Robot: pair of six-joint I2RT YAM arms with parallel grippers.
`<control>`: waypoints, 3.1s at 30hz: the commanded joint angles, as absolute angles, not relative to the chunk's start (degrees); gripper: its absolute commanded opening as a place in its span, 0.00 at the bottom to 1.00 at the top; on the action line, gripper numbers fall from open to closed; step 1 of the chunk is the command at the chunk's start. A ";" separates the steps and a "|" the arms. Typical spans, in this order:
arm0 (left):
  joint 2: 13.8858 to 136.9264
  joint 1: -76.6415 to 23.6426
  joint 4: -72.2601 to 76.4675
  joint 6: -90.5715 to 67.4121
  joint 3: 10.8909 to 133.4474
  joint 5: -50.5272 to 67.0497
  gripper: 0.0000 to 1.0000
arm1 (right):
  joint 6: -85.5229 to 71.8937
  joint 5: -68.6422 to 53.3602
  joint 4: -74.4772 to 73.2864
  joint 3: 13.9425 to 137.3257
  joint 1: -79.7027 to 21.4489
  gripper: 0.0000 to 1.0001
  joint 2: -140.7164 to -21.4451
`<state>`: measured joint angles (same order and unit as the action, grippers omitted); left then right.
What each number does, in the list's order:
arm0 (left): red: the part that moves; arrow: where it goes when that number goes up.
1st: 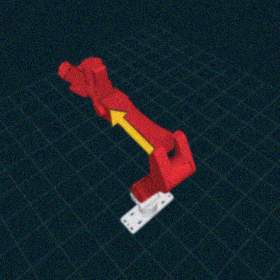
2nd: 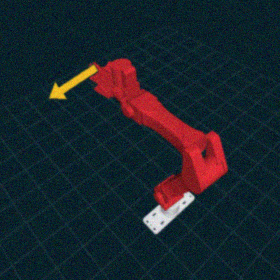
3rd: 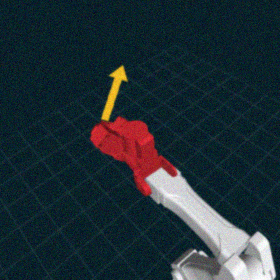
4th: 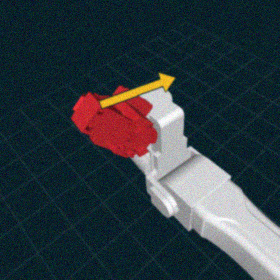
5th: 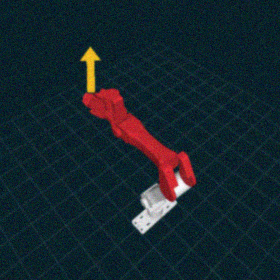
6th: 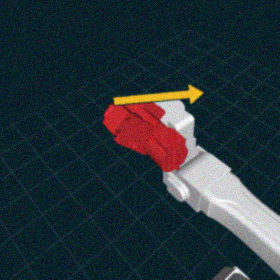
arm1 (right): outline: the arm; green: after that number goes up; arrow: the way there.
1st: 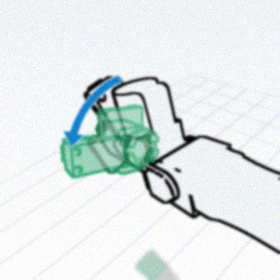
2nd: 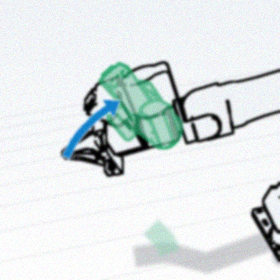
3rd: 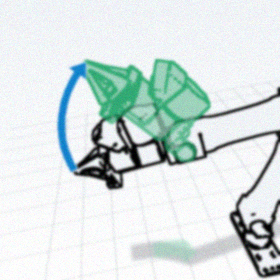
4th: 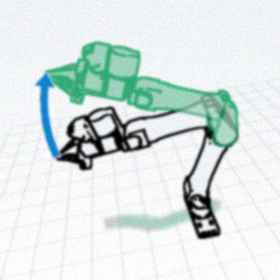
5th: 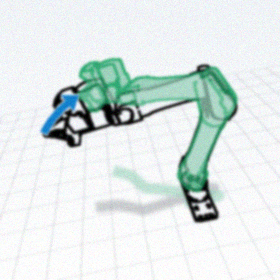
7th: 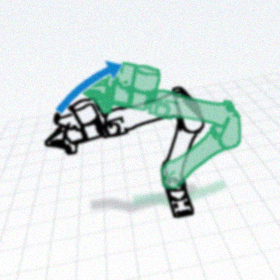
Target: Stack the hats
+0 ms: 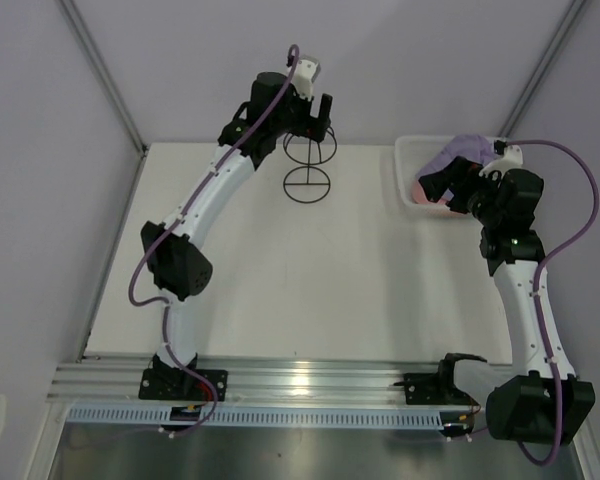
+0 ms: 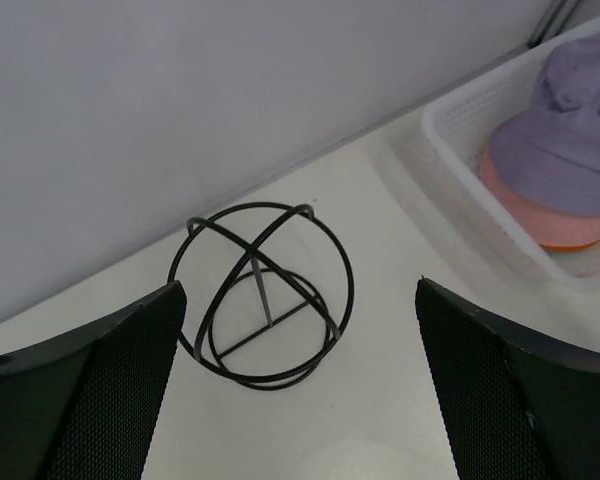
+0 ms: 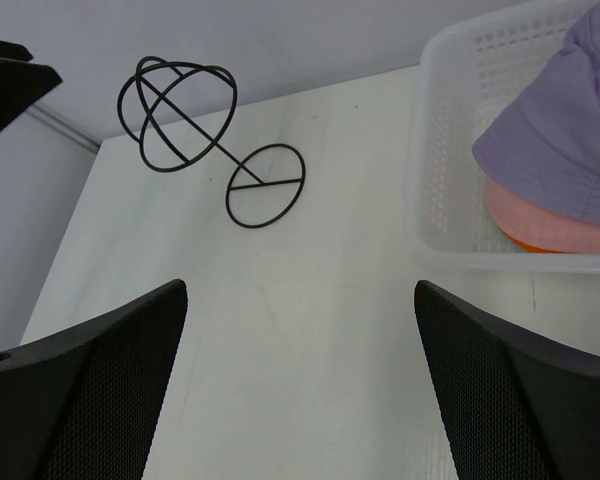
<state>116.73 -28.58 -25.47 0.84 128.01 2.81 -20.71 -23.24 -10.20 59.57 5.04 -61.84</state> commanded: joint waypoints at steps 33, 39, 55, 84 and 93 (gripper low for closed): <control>126.03 -21.80 -23.38 12.57 127.79 11.61 0.69 | -14.41 -20.30 -11.95 60.91 4.83 1.00 -63.54; 127.09 -21.36 -23.47 12.04 129.55 11.51 0.33 | -14.59 -20.48 -11.95 61.00 4.83 0.99 -64.25; 109.09 -21.88 -19.43 7.40 107.63 13.80 0.01 | -16.52 -16.62 -10.99 58.54 4.83 1.00 -65.21; 68.73 -34.63 10.90 -6.50 52.65 12.13 0.01 | -19.16 -14.24 -10.99 54.40 4.83 1.00 -64.95; 64.96 -35.51 10.73 -9.31 46.86 11.34 0.01 | -18.19 -12.48 -12.39 54.93 4.83 1.00 -65.39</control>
<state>68.31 -34.76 6.33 -7.14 48.31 11.14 -18.35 -13.76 -12.67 54.22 5.04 -66.19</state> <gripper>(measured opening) 0.026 0.993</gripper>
